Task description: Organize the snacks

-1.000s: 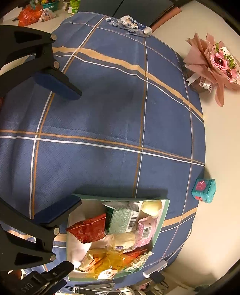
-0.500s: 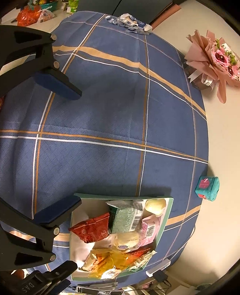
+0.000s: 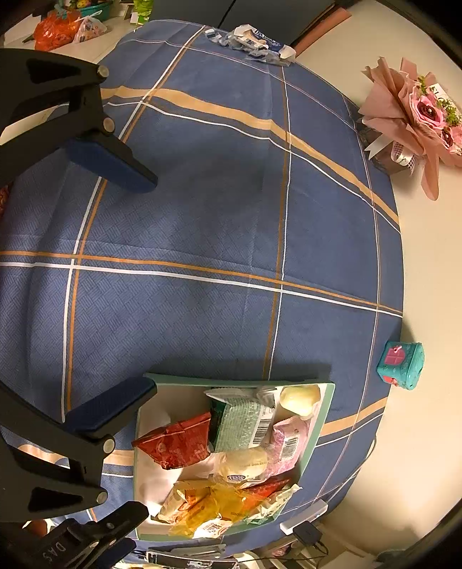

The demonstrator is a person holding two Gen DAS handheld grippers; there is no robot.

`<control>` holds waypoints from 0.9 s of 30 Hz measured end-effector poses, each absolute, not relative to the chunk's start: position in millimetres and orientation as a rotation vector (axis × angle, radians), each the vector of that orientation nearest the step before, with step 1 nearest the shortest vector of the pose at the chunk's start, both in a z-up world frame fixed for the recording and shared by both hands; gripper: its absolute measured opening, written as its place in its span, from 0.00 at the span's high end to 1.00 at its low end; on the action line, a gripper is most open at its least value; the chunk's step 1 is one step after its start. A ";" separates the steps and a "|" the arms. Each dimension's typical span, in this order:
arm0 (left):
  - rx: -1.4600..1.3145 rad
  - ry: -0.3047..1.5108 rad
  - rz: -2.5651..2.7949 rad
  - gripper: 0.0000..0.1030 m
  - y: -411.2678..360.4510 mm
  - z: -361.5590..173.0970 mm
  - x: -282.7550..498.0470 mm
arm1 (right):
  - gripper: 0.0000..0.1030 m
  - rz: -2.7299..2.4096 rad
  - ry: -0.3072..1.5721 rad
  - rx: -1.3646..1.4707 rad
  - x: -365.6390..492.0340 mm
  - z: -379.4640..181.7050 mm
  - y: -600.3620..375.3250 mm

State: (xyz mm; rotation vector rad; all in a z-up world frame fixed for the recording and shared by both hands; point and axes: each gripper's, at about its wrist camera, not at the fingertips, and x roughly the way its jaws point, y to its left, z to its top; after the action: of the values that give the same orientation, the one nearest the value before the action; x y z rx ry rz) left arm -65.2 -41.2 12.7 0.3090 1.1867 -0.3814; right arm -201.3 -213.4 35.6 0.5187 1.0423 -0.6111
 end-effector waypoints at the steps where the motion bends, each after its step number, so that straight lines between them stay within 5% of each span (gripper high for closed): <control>1: 0.307 1.188 -0.382 0.00 -41.1 12.8 -65.0 | 0.00 -0.612 1.044 0.516 -201.2 35.5 -213.4; 27: 0.286 1.175 -0.392 0.00 -36.6 15.0 -63.9 | 0.00 -0.618 1.049 0.512 -199.4 34.4 -210.5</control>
State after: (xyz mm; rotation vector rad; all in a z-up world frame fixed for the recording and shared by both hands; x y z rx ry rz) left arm -63.9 -36.6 15.0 0.2864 1.1753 -0.3916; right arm -199.4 -210.5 34.4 0.5119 1.0491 -0.6182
